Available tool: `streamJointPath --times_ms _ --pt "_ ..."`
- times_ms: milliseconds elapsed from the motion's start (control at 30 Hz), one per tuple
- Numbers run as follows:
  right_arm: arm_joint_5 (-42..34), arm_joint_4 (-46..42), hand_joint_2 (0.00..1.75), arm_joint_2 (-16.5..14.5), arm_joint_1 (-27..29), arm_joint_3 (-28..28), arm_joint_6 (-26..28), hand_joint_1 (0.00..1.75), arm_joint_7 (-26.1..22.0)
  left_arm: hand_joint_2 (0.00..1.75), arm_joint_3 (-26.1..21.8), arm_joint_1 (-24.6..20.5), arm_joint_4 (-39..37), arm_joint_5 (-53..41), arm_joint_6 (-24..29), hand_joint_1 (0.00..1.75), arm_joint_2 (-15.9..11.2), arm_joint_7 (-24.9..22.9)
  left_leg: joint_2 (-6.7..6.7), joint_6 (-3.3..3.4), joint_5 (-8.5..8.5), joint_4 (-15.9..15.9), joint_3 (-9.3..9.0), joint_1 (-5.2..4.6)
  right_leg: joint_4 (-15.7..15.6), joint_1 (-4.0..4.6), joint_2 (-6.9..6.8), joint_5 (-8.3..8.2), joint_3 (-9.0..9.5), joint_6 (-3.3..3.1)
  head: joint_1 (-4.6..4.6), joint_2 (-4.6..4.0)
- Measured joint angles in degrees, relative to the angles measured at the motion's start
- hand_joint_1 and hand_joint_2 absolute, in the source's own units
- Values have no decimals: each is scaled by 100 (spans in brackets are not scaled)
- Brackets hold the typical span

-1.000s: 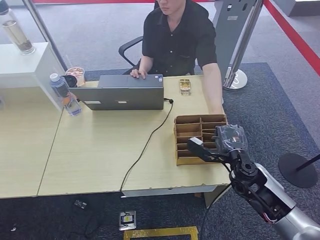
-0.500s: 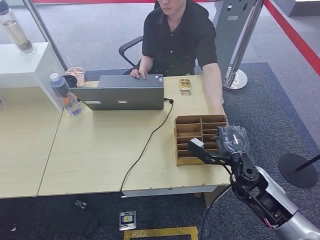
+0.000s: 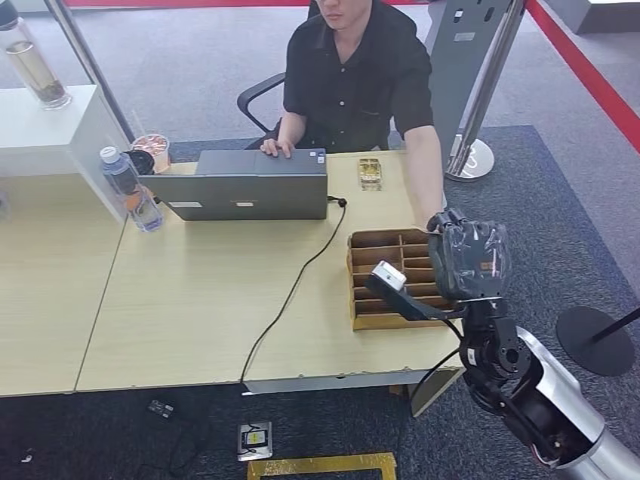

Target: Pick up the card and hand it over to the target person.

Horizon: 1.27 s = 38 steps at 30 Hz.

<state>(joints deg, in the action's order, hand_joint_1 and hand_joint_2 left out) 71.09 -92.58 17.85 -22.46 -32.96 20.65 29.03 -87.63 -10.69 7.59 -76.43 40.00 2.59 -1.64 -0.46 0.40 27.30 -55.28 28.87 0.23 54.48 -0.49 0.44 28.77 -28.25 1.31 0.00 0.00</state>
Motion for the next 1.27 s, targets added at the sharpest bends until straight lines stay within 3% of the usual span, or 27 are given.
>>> streamJointPath --times_ms 233,467,733,800,867,900,933,1067,1267 --pt "-108 2077 175 -380 -830 -135 400 175 -154 175 107 -4 -61 -37 0 0 -52 106 24 -2 -6 10 -7 4 -11 4 24 -15 3 -2 0 0" --pt "-352 3572 175 -614 -1644 -294 325 175 -149 175 129 -10 -139 -88 -1 0 -121 113 18 -2 -4 9 -11 4 -9 4 19 -11 11 -1 0 0" --pt "-389 4363 175 -710 -2065 -377 356 175 -38 175 147 -9 -198 -117 -42 0 -125 239 5 -2 -3 9 -9 3 -7 3 9 -6 12 -2 0 0" --pt "-301 4435 175 -705 -2110 -446 316 112 19 175 131 -9 -194 -111 -34 0 -123 259 3 -2 -3 9 -7 3 -7 3 7 -6 10 -2 0 0" --pt "-223 4448 175 -698 -2131 -496 248 25 88 175 106 -11 -190 -100 -18 0 -125 262 -1 -2 -4 8 -5 3 -7 3 4 -6 9 -1 0 0" --pt "-194 4411 175 -681 -2122 -500 260 7 124 175 100 -12 -191 -98 -15 0 -127 256 -1 -2 -6 8 -3 3 -7 3 3 -7 8 -2 0 0" --pt "-170 4350 175 -651 -2100 -498 272 0 155 175 94 -12 -192 -101 -14 0 -127 254 -4 -2 -5 7 -3 3 -6 3 1 -5 8 -1 0 0" --pt "-177 3764 175 -408 -1853 -340 403 0 289 175 23 -15 -189 -85 -5 0 -112 237 -10 -2 -5 5 3 3 -3 3 -6 -3 4 -1 0 0" --pt "-300 2171 175 -83 -1121 7 442 0 384 175 -106 -7 -115 -8 0 0 -68 136 -30 -1 -4 4 4 3 -6 3 -25 3 6 -1 0 0"
